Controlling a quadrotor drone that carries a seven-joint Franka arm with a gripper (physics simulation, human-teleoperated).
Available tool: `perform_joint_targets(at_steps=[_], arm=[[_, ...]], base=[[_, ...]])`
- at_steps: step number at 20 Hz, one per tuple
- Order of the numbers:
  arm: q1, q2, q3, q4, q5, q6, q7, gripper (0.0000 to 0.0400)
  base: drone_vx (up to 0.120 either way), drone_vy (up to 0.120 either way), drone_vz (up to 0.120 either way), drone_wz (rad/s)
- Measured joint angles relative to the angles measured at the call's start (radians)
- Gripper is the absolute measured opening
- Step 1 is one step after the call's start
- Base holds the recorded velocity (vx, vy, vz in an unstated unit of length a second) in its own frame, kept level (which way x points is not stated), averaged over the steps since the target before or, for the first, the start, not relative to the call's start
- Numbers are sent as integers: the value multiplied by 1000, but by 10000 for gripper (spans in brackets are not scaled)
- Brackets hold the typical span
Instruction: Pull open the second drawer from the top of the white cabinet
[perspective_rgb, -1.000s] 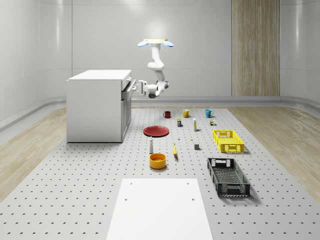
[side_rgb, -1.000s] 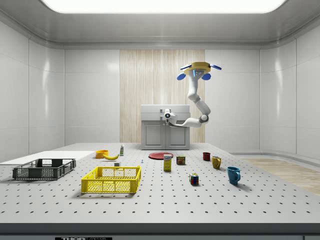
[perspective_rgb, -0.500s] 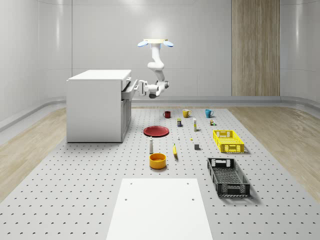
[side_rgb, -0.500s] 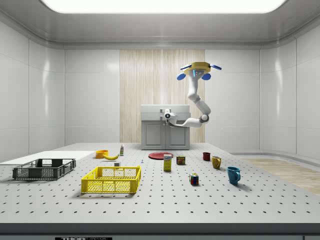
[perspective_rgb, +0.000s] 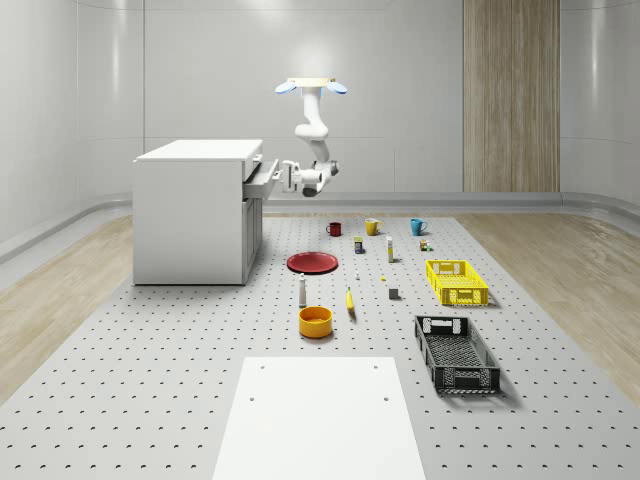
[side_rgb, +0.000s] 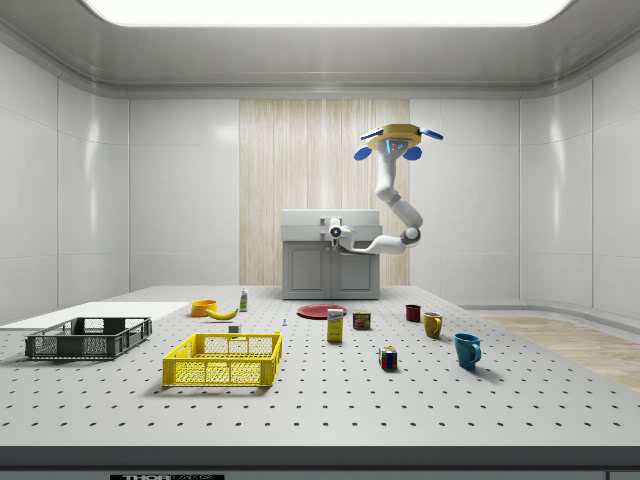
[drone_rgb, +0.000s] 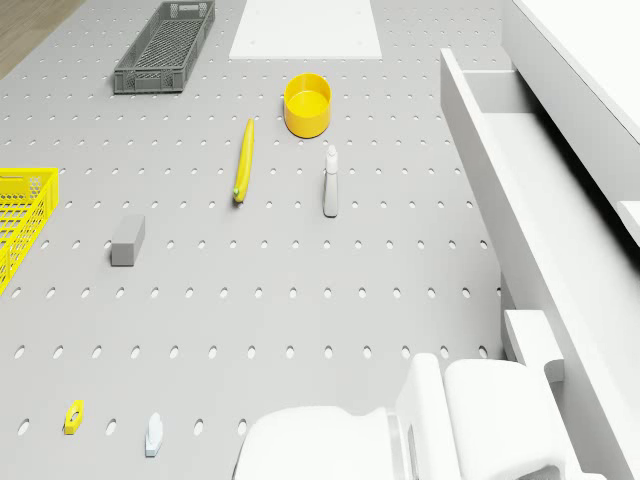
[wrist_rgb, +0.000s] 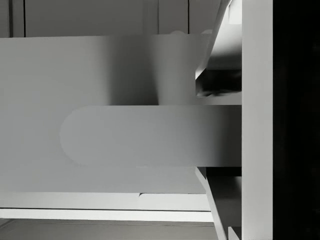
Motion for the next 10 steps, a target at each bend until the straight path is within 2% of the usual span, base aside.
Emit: perform_joint_targets(at_steps=[10], arm=[[-25,-31,-118,2,-107,-89,19,129]], base=[[0,0,0,0]])
